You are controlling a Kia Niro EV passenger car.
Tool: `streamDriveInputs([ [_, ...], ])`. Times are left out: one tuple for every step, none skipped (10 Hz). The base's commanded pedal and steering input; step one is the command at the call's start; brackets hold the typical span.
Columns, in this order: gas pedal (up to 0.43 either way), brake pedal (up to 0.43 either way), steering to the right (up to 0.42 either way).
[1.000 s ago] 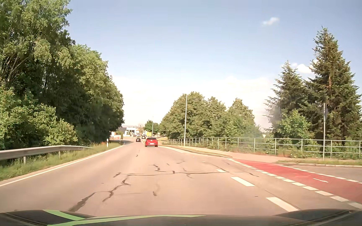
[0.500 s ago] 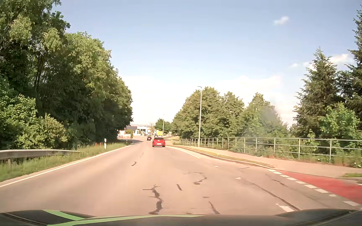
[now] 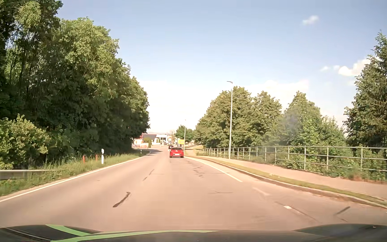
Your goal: Follow the waypoints while adhering to traffic rules and regulations
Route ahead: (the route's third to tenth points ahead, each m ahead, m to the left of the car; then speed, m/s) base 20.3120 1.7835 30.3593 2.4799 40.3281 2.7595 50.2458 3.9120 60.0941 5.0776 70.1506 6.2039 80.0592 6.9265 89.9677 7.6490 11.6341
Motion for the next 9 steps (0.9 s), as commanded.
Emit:
streamDriveInputs([
  [0.079, 0.0, -0.017],
  [0.079, 0.0, -0.016],
  [0.079, 0.0, -0.015],
  [0.079, 0.0, -0.013],
  [0.067, 0.0, -0.012],
  [0.028, 0.0, -0.012],
  [0.0, 0.0, -0.012],
  [0.0, 0.0, -0.012],
  [0.0, 0.0, -0.012],
])
